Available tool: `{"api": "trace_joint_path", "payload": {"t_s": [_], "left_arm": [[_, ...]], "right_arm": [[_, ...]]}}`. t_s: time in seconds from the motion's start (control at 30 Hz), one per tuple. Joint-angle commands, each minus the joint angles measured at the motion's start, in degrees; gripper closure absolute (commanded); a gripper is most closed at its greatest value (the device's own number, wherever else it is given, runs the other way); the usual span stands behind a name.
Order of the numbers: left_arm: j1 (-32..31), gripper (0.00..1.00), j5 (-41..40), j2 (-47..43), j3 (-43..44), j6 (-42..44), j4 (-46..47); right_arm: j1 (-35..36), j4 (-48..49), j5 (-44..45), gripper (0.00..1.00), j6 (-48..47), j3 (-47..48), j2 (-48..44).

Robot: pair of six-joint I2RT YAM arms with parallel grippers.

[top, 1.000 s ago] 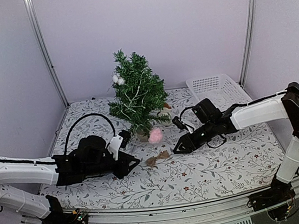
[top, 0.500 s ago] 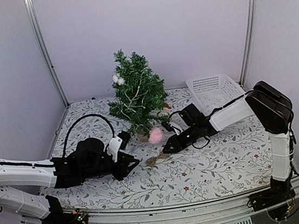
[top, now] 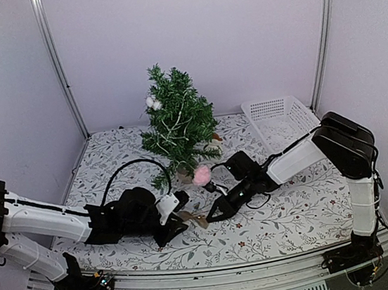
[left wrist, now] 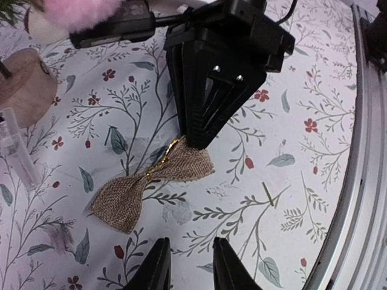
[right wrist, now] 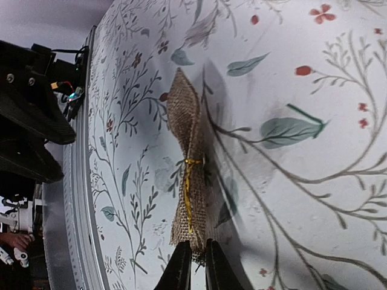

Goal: Decorate the small christmas tree

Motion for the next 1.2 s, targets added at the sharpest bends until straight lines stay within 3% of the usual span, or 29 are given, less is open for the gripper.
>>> {"api": "trace_joint_path", "payload": {"t_s": [0.0, 0.13, 0.43, 0.87, 1.17], "left_arm": [[-1.51, 0.74, 3.1, 3.82, 3.63, 6.39, -2.32], [-1.38, 0.73, 3.37, 6.87, 7.96, 12.2, -6.81], [-1.14, 0.63, 3.51, 14.97, 18.0, 28.53, -20.55], [1.04, 0.64, 4.2, 20.65, 23.07, 36.96, -19.26], [4.33, 0.56, 8.89, 24.88, 25.66, 37.42, -20.05]], "right_arm": [[1.1, -1.32, -3.39, 0.88, -3.49, -1.2, 0.61], [0.88, -1.9, -2.31, 0.85, -3.74, -3.69, -1.25], [-3.46, -1.87, -1.2, 0.65, -0.6, -11.64, -11.68], [-6.57, -2.4, -1.03, 0.65, 0.71, -15.59, -18.6], [-8.41, -3.13, -0.95, 0.65, 0.49, -15.99, -19.47]]}}
